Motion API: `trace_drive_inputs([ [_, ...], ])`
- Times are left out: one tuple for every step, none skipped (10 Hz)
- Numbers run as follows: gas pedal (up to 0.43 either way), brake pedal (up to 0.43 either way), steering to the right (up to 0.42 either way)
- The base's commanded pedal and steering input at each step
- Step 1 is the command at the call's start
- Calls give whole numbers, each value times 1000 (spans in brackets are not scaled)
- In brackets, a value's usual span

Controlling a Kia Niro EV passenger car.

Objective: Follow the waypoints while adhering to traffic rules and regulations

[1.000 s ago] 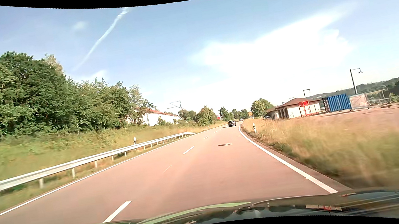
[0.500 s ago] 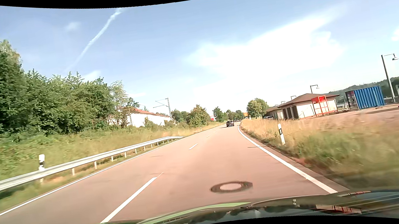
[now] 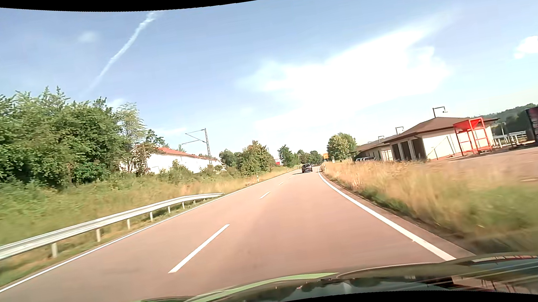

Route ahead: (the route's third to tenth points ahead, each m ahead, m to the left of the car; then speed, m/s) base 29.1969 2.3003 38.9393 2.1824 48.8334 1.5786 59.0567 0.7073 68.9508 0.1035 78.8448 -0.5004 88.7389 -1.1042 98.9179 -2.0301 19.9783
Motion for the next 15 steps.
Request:
trace_drive_inputs([
  [228, 0, 14],
  [189, 0, 13],
  [189, 0, 12],
  [189, 0, 11],
  [189, 0, 11],
  [197, 0, 9],
  [197, 0, 7],
  [197, 0, 8],
  [189, 0, 7],
  [177, 0, 7],
  [157, 0, 6],
  [138, 0, 6],
  [130, 0, 6],
  [118, 0, 6],
  [118, 0, 6],
])
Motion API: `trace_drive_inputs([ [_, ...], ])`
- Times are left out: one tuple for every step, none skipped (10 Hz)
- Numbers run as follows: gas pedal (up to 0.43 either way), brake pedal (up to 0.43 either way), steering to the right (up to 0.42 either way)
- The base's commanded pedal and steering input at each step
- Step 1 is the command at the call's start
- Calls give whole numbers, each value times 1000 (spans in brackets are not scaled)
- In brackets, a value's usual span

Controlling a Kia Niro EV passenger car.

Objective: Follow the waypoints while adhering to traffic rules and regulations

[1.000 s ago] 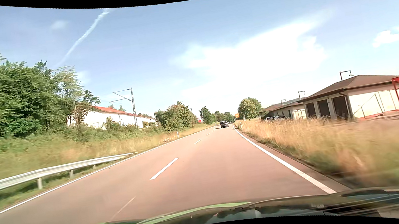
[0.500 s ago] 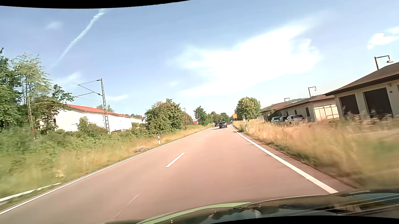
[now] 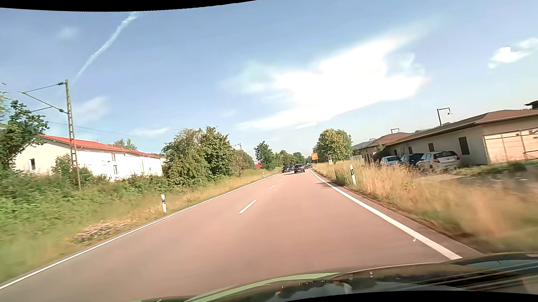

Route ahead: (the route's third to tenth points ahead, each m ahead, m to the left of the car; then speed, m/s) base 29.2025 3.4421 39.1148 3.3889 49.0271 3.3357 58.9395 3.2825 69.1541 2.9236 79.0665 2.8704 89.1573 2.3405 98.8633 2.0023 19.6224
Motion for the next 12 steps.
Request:
trace_drive_inputs([
  [118, 0, 6],
  [118, 0, 5],
  [118, 0, 5],
  [118, 0, 4],
  [118, 0, 2],
  [118, 0, 2],
  [118, 0, 1],
  [118, 0, 1],
  [118, 0, 1],
  [118, 0, 1],
  [118, 0, 1],
  [118, 0, 1],
])
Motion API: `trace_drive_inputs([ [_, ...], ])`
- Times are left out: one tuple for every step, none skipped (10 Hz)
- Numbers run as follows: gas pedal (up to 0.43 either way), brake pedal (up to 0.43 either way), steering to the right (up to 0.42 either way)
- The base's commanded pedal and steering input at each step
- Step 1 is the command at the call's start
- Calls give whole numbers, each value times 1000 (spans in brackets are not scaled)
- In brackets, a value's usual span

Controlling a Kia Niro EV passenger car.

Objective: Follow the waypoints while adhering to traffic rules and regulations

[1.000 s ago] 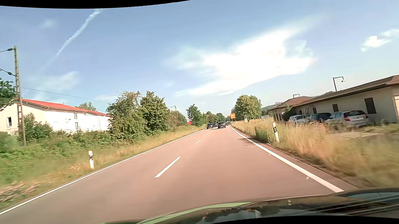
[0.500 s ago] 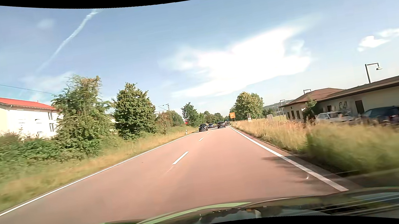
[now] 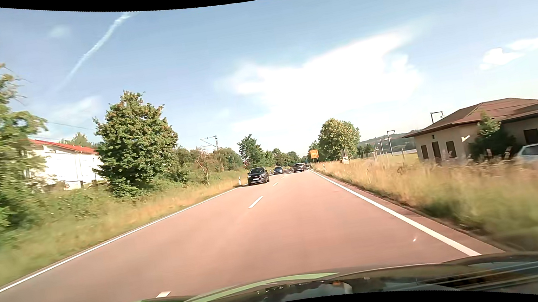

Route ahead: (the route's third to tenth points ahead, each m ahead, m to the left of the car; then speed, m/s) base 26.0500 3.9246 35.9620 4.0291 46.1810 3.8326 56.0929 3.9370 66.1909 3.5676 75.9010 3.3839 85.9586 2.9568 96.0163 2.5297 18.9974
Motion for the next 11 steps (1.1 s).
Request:
trace_drive_inputs([
  [150, 0, 1],
  [169, 0, 1],
  [197, 0, 1],
  [197, 0, 1],
  [220, 0, 1],
  [228, 0, 1],
  [240, 0, 1],
  [240, 0, 1],
  [240, 0, 1],
  [248, 0, 2],
  [260, 0, 1],
])
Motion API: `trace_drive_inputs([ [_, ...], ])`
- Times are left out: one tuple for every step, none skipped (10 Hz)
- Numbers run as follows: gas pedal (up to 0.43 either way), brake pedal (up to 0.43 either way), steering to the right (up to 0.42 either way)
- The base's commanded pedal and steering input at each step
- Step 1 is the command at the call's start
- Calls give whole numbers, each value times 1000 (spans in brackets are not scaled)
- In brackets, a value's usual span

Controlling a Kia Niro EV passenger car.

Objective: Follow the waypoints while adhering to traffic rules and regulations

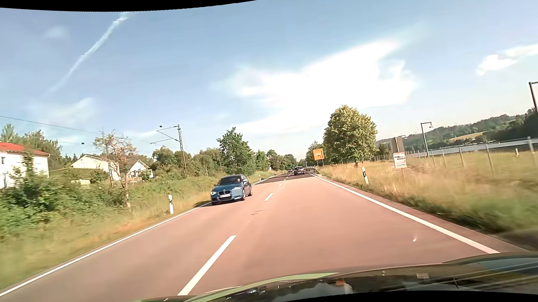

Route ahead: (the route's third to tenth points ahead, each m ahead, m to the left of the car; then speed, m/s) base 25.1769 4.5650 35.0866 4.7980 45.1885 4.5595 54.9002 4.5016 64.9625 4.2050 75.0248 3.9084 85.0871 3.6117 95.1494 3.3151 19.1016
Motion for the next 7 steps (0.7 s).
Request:
trace_drive_inputs([
  [260, 0, 1],
  [260, 0, 1],
  [260, 0, 1],
  [260, 0, 2],
  [268, 0, 2],
  [280, 0, 2],
  [287, 0, 3],
])
